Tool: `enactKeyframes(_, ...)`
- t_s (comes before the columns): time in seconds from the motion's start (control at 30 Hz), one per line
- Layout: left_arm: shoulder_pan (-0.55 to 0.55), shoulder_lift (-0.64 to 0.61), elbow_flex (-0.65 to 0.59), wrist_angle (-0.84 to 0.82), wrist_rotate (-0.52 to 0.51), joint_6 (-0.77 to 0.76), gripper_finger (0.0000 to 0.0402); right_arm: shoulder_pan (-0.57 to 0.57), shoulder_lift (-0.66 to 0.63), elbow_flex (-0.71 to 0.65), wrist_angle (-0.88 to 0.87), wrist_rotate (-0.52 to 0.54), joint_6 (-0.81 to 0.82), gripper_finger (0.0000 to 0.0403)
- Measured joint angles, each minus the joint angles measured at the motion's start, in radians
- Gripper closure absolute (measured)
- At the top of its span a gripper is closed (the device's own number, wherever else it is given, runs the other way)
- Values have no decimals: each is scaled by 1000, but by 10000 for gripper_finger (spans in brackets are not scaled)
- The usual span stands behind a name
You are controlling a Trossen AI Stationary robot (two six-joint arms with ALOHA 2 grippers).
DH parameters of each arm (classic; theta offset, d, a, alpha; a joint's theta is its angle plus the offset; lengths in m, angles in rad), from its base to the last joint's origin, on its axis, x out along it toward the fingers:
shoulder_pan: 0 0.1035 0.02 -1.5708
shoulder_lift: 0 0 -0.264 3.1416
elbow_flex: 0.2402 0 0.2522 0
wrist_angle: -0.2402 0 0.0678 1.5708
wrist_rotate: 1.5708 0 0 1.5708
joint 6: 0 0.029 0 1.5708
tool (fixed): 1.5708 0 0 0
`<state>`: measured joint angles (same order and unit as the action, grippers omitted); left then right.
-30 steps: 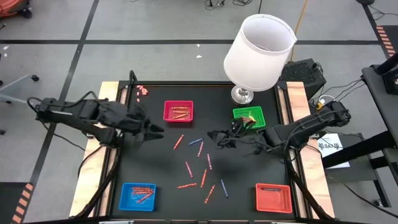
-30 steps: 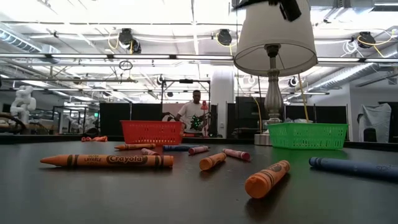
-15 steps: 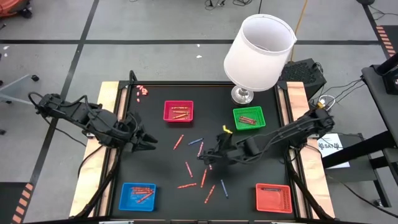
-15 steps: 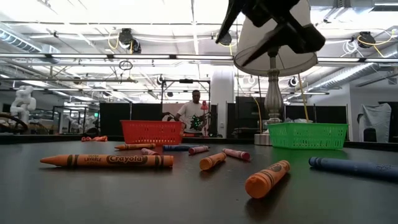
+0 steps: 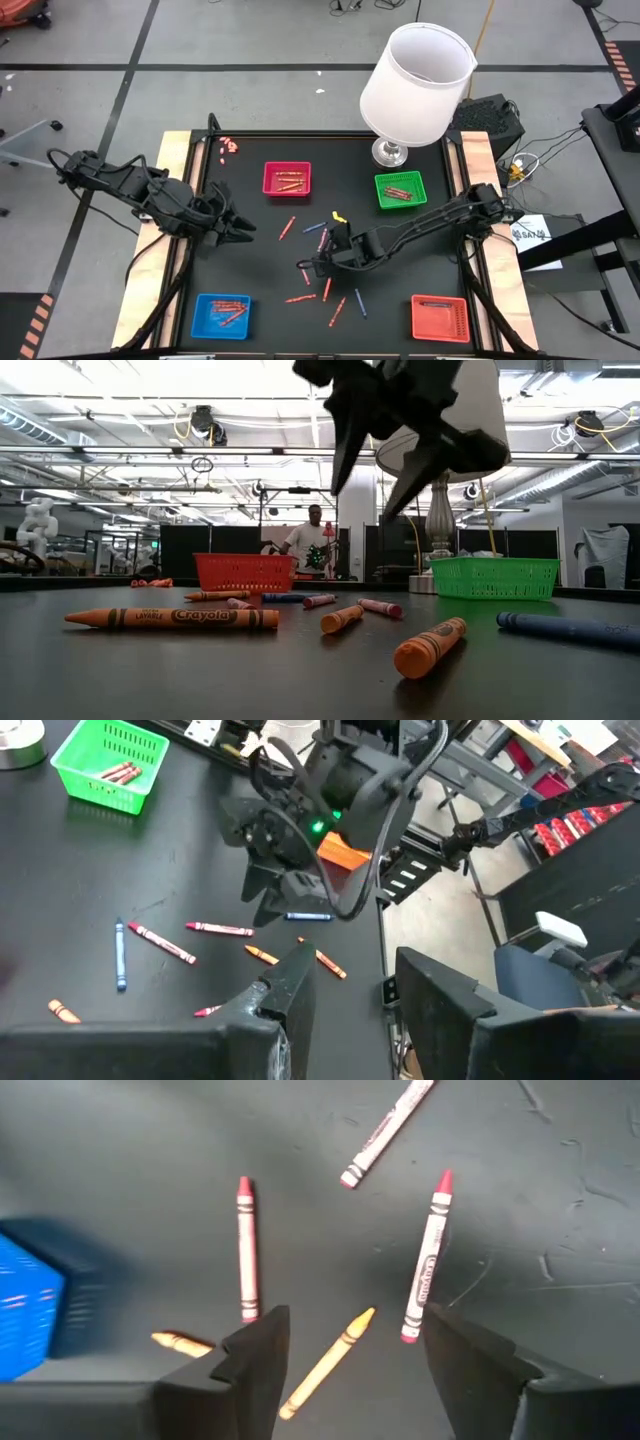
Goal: Sort crayons
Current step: Put the red crayon into the green basket
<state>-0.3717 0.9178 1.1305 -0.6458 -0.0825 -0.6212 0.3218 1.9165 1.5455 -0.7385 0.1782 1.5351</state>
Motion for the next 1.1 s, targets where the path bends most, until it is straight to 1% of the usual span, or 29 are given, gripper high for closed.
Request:
enactKeyframes(0.3, 0, 6, -1, 0, 0, 0, 262, 0, 73, 0, -3, 0, -12, 215)
enactKeyframes(0.47, 0, 6, -1, -1, 0, 0, 262, -1, 78, 0, -46, 4, -29, 229)
enactKeyframes(0.63, 0, 6, -1, -3, 0, 0, 262, -12, 78, 0, -98, 34, -47, 241)
enactKeyframes(0.9, 0, 6, -1, -24, -1, 0, 262, -23, 81, 0, -96, 34, -82, 245)
enactKeyframes(1.03, 0, 6, -1, -60, -1, 0, 262, -22, 114, 1, -69, 27, -79, 246)
enactKeyframes(1.1, 0, 6, -3, -54, -1, 0, 262, -22, 132, 1, -40, 6, -67, 246)
